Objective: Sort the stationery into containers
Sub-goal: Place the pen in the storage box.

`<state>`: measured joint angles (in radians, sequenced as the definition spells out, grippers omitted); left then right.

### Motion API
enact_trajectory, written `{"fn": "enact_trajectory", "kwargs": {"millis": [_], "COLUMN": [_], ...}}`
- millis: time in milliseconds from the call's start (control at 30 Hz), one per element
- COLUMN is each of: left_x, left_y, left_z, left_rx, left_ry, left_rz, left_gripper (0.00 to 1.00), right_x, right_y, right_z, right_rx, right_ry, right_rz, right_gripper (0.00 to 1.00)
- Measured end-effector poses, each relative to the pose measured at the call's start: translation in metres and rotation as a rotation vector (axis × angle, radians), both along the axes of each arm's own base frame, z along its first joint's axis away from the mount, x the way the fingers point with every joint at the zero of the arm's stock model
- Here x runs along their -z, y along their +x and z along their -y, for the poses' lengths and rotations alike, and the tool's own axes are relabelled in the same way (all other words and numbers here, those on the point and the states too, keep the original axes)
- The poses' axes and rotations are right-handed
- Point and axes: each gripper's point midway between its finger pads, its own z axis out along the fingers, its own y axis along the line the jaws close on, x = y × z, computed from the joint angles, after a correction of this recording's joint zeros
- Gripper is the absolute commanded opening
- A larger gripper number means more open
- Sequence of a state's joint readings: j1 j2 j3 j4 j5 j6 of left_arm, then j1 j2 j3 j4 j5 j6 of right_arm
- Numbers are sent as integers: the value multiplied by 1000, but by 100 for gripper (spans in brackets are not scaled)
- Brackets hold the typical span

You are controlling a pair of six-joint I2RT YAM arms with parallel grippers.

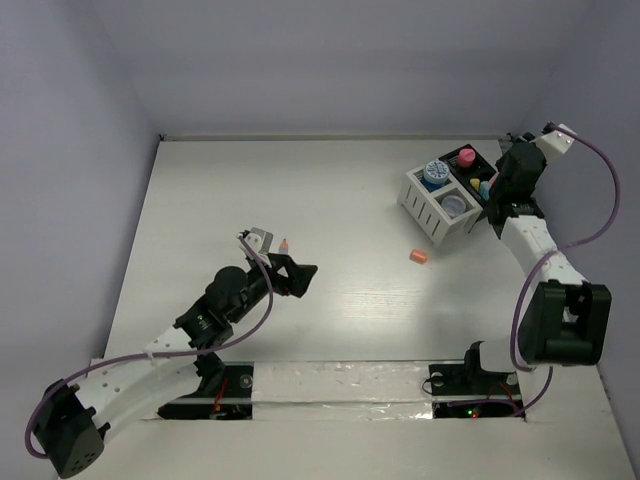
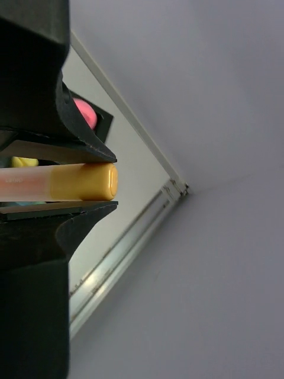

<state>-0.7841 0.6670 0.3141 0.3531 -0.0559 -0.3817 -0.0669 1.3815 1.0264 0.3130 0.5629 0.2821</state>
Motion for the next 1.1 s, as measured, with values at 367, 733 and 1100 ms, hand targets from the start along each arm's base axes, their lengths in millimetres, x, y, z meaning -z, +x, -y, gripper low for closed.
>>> {"fn": "enact_trajectory", "kwargs": {"millis": [367, 733, 1100], "left_x": [1, 12, 15], "left_y": [1, 5, 6], "left_z": [-3, -2, -2], "left_rx": [-13, -28, -32], "left_ry": [-2, 25, 35], "left_rz": [3, -20, -28], "left_gripper": [82, 82, 82], "right_x": [33, 49, 101], "right_y": [44, 55, 43], "right_z": [32, 35, 24], "right_rx": [88, 92, 49], "right_ry": [-245, -295, -227], "right_rz": [-165, -187, -228], "right_gripper": [0, 0, 30]}}
